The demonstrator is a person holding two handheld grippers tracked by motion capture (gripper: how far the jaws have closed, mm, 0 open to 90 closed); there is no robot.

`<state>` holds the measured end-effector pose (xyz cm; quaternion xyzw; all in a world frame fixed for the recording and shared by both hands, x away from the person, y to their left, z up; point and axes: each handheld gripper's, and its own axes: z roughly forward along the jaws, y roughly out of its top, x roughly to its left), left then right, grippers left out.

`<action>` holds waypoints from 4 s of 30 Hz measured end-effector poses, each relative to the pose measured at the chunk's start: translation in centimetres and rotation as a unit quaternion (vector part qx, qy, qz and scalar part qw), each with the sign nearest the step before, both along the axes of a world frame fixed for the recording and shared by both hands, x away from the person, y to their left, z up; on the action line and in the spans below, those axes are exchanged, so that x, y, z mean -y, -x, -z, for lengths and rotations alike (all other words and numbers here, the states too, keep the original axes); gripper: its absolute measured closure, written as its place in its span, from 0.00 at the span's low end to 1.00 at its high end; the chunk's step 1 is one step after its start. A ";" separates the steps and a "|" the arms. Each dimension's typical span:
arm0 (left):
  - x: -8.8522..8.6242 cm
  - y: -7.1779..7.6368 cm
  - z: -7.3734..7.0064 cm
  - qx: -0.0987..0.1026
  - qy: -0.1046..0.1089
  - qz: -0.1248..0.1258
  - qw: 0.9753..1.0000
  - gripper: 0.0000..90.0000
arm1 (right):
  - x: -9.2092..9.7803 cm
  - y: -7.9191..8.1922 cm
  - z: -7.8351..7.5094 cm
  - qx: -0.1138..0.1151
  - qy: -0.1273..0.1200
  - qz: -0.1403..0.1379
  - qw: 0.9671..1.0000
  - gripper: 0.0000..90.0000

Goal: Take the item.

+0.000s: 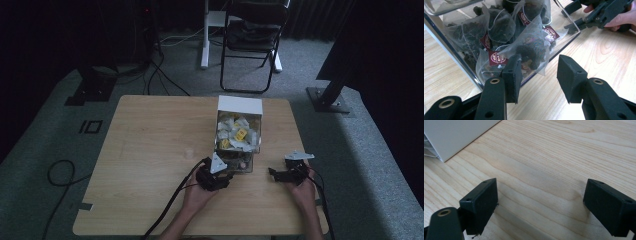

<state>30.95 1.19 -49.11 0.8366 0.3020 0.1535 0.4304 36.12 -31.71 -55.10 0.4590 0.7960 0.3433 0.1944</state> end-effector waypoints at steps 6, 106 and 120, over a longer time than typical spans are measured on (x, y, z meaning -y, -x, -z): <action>-0.1 0.6 0.0 -0.001 0.003 0.001 1.000 0.62 | 0.0 0.0 0.0 0.000 0.000 0.000 1.000 0.14; -1.4 0.6 -3.7 0.013 0.055 -0.020 0.998 1.00 | 0.0 0.0 0.0 0.000 0.000 0.000 1.000 0.14; -2.0 0.8 -4.3 0.020 0.054 -0.023 0.998 1.00 | 0.0 0.0 0.0 0.000 0.000 0.000 1.000 0.14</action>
